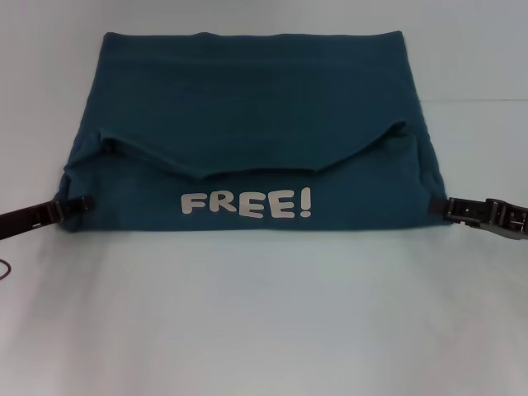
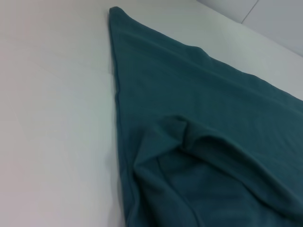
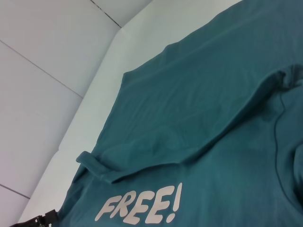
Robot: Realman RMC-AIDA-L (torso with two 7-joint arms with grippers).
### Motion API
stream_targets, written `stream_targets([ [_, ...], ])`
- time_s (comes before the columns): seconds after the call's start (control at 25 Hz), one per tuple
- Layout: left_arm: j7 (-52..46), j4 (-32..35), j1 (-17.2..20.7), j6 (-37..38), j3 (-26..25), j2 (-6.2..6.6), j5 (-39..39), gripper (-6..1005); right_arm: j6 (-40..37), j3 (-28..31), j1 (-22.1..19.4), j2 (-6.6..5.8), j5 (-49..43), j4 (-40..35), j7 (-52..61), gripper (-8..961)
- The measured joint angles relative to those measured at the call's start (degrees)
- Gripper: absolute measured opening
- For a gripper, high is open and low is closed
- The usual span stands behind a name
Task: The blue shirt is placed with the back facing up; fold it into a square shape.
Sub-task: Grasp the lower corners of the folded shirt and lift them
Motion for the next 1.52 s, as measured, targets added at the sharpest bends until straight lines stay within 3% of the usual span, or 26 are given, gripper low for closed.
stream_targets([
  [0.52, -2.1, 0.1, -1.8, -1.9, 1.8, 0.00, 4.7, 520, -0.1, 0.0, -0.3, 0.00, 0.0, 0.0, 0.0, 555],
  [0.76, -3.8, 1.9, -1.3, -1.7, 2.2, -0.51, 5.4, 467, -0.2, 0.0, -0.4, 0.00, 0.1, 0.0, 0.0, 555],
  [1.24, -4.6, 2.2, -1.2, -0.9, 2.1, -0.35, 5.5, 179, -0.3, -0.1, -0.4, -0.22, 0.0, 0.0, 0.0, 555],
  [1.52, -8.0, 3.9, -1.3, 2.8, 1.4, 0.80, 5.1, -2, -1.3, -0.3, 0.0, -1.07, -2.4, 0.0, 0.6, 555],
])
